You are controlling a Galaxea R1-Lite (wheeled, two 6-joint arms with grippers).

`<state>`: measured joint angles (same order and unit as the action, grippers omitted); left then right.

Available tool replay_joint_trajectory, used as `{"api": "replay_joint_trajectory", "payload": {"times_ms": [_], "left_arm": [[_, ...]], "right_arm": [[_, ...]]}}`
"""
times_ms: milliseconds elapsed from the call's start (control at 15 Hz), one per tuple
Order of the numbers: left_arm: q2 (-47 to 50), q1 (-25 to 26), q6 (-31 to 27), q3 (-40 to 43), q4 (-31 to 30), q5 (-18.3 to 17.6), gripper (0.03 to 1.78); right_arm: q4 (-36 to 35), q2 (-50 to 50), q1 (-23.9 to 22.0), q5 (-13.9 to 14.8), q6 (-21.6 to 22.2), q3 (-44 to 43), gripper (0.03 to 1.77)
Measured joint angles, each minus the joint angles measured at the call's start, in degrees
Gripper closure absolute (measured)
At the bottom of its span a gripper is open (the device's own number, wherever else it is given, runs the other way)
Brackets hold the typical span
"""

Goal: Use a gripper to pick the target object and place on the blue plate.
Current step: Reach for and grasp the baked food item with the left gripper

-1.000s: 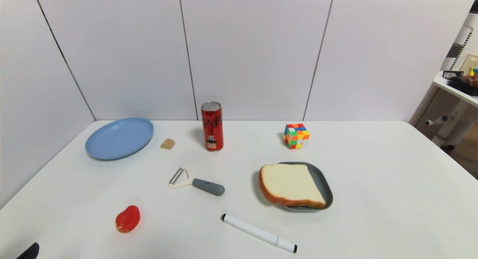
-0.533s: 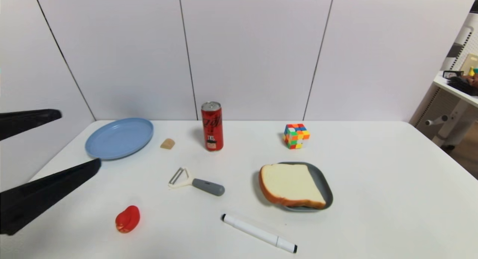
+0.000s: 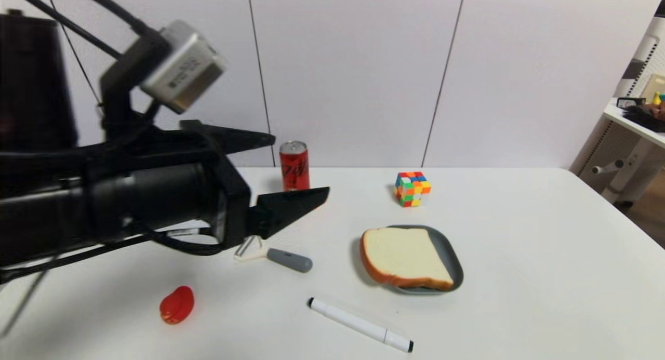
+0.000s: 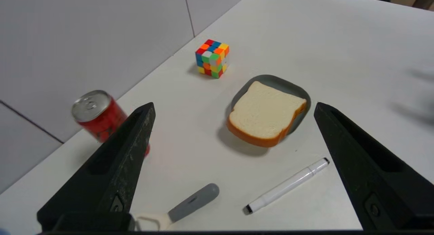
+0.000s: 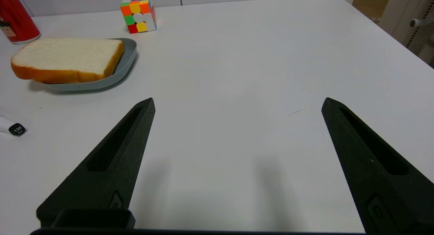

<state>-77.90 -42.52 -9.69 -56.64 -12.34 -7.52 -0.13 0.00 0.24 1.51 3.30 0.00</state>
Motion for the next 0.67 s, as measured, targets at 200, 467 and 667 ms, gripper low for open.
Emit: {"api": "replay_joint_trajectory", "payload": {"times_ms": [200, 467, 667], "left_arm": [[-7.44, -2.16, 8.46, -1.82, -3.84, 0.44, 0.12], [-13.3, -3.29, 24.32, -2.32, -6.31, 0.89, 0.12], [-15.9, -3.28, 35.84, -0.94, -10.29, 0.85, 0.12]], "right_arm": [[-0.02, 0.0, 0.0, 0.02, 0.02, 0.0, 0.1], [-0.02, 0.0, 0.0, 0.02, 0.0, 0.0, 0.1], [-0.02, 0.0, 0.0, 0.02, 0.0, 0.0, 0.1]]}}
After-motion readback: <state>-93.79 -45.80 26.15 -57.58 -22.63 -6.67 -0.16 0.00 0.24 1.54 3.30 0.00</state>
